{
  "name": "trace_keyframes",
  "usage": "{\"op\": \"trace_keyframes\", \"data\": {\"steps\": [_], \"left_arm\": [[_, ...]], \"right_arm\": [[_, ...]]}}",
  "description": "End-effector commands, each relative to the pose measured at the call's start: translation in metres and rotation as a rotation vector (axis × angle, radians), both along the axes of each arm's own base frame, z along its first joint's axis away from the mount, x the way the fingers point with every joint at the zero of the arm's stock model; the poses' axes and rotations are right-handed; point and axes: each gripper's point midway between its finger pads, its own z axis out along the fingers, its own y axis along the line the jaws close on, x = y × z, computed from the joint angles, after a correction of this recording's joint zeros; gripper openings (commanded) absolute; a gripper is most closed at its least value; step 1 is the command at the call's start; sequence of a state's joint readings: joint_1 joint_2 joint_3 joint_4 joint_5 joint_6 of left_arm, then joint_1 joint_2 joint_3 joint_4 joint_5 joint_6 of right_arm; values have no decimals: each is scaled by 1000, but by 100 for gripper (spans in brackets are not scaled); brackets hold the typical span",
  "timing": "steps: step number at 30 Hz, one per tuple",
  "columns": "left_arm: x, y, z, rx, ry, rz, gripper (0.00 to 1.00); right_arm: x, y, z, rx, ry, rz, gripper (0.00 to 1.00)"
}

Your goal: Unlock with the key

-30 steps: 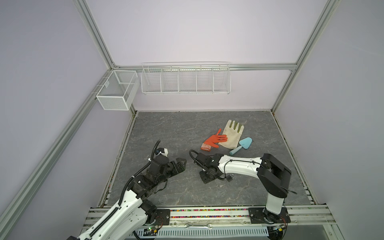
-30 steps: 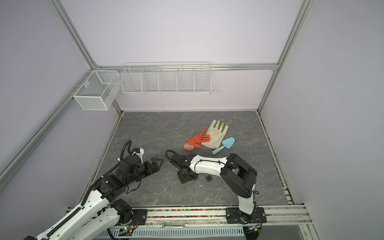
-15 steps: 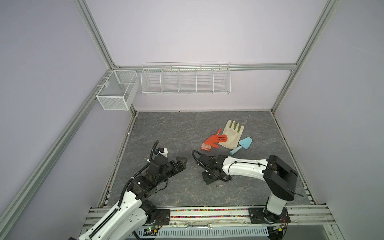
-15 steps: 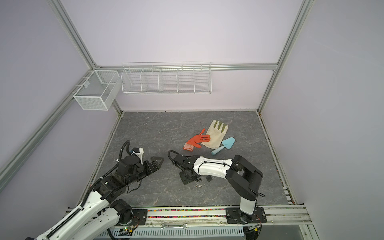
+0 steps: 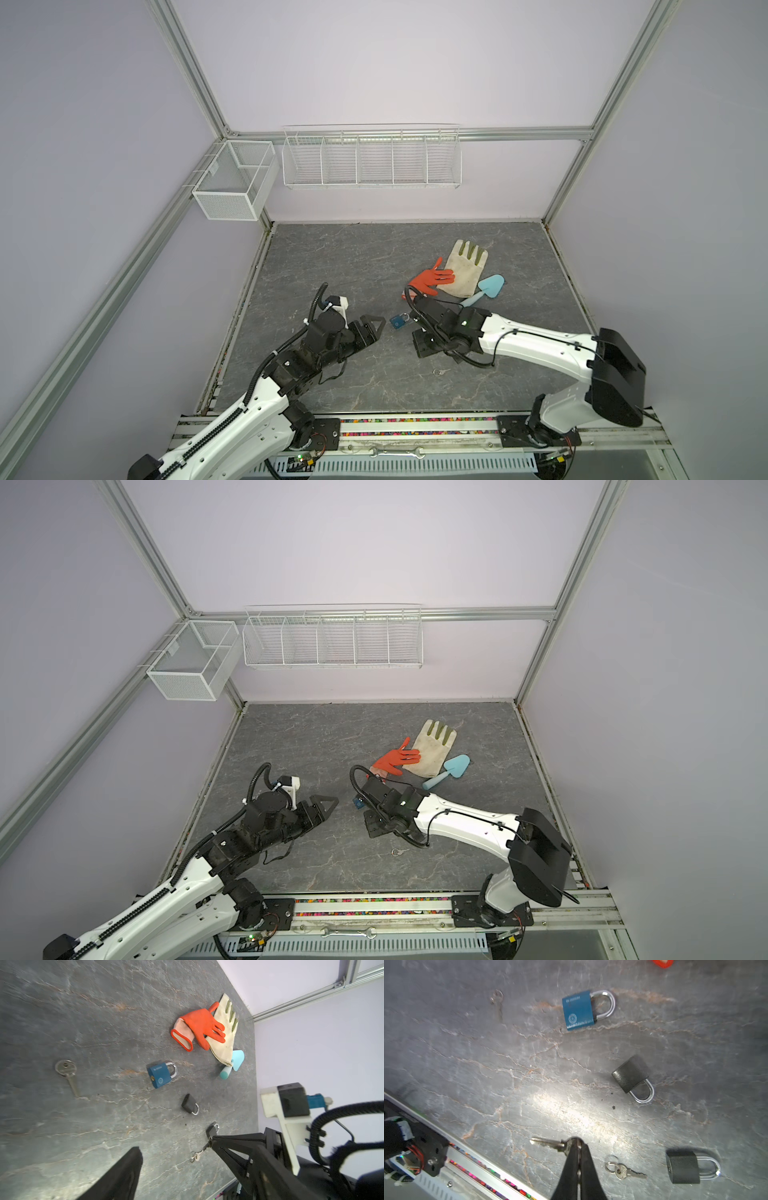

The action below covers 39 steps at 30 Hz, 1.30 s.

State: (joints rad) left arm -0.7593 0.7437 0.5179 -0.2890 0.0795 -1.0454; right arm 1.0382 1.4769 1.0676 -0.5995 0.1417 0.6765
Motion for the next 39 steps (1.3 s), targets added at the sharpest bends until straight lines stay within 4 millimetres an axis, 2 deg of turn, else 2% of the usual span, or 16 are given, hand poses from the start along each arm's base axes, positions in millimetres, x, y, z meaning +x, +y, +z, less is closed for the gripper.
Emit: {"op": "trace_keyframes", "data": {"steps": [1,8,10,12,15,23,30,39], "left_arm": [[2,-22,17,-83,-56,-27,77],[-7,-62,30,-174,-104,-101,63],[-7,-68,31,-183,-114,-110,59],[-7,-76,34,-204,-131,-129,51],[-7,-84,36,-209,-145,-148,47],[-3,-97,25,-183,-123,-158,32],[1,-102,24,-190,-130,-156,19],[4,-104,21,-183,-129,-147,8]], "right_arm": [[6,-10,16,48,-46,-78,6],[10,-15,47,157,-120,-125,6],[11,-15,53,178,-131,-132,7],[12,-15,58,193,-142,-133,6],[12,-13,63,208,-148,-133,7],[12,-11,68,236,-153,-127,6],[10,-9,68,241,-149,-115,6],[10,-8,64,240,-141,-114,6]]}}
